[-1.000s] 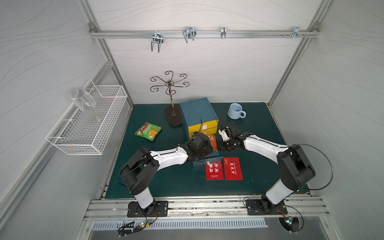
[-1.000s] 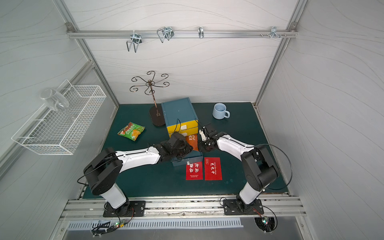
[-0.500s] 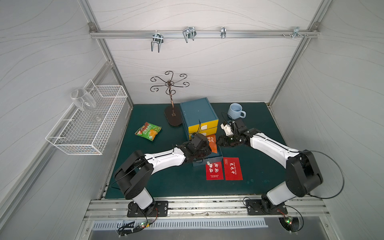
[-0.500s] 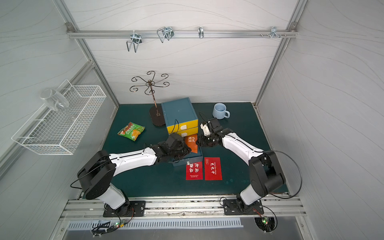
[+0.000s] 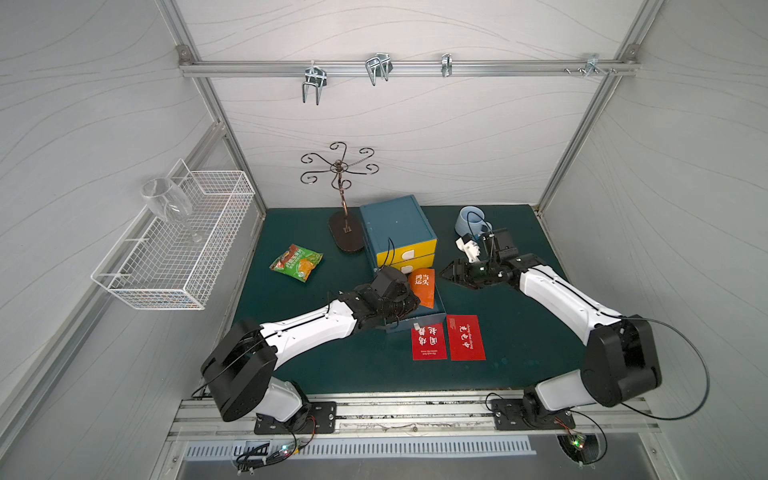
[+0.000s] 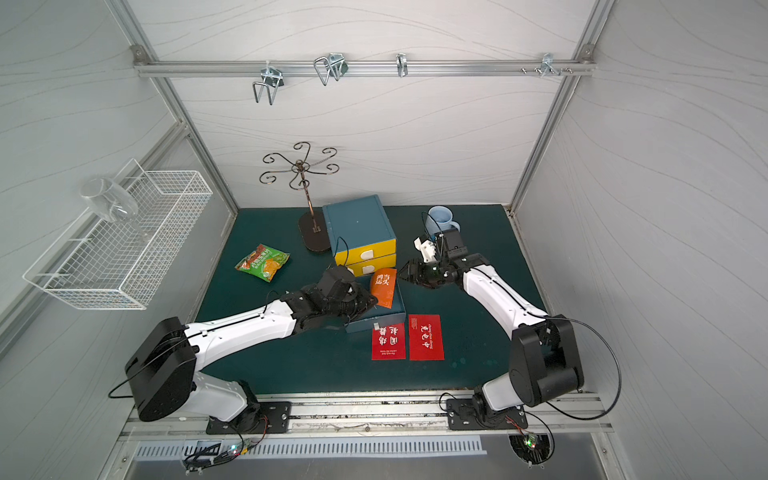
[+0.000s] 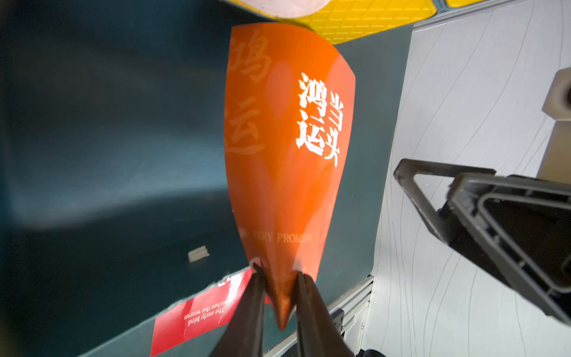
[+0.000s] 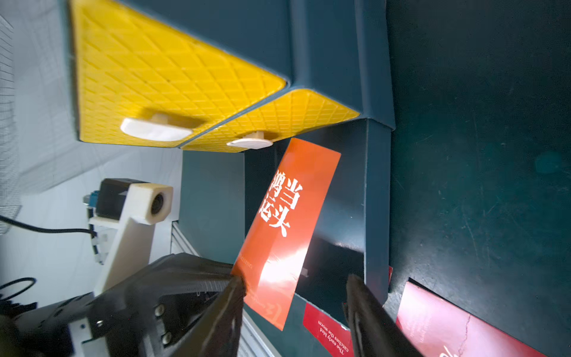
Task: Take the postcards out of the drawer
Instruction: Pick up the postcard from the drawer.
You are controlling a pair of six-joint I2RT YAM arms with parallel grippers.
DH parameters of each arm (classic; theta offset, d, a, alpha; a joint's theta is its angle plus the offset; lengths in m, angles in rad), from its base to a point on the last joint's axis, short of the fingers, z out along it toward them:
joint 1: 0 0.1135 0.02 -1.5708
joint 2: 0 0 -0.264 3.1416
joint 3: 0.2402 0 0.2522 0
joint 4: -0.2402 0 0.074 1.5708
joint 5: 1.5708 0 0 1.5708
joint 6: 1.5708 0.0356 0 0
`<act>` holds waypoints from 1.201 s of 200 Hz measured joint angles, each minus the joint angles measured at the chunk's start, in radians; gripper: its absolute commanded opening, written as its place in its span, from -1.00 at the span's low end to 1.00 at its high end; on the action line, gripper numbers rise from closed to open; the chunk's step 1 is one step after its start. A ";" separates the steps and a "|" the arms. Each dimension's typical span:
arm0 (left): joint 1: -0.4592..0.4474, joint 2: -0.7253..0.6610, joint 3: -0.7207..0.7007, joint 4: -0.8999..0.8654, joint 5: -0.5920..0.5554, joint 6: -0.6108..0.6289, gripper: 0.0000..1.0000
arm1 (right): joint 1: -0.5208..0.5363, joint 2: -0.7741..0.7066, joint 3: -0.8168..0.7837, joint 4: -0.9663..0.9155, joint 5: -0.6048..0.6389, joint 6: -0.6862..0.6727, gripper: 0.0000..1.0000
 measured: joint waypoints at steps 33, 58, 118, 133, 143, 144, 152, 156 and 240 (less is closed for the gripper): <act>-0.007 -0.027 -0.036 -0.008 0.008 -0.014 -0.56 | -0.005 -0.016 -0.064 0.027 -0.071 0.031 0.13; -0.016 -0.044 -0.048 -0.014 0.014 -0.019 -0.56 | -0.005 -0.018 -0.119 0.060 -0.115 0.059 0.14; -0.040 -0.098 -0.066 0.018 0.019 -0.030 -0.56 | -0.005 -0.018 -0.192 0.170 -0.185 0.129 0.15; -0.043 -0.100 -0.071 0.031 0.019 -0.036 -0.56 | -0.004 -0.017 -0.204 0.202 -0.201 0.152 0.15; -0.045 -0.100 -0.074 0.040 0.020 -0.037 -0.56 | -0.002 -0.017 -0.209 0.220 -0.209 0.165 0.15; -0.045 -0.100 -0.074 0.041 0.021 -0.037 -0.56 | -0.002 -0.017 -0.209 0.220 -0.209 0.165 0.15; -0.047 -0.100 -0.076 0.052 0.023 -0.038 -0.56 | 0.001 -0.017 -0.209 0.235 -0.215 0.174 0.15; -0.047 -0.100 -0.077 0.057 0.026 -0.039 -0.56 | 0.002 -0.016 -0.209 0.243 -0.219 0.182 0.15; -0.057 -0.100 -0.098 0.163 0.053 -0.042 -0.45 | 0.031 0.018 -0.243 0.399 -0.266 0.281 -0.50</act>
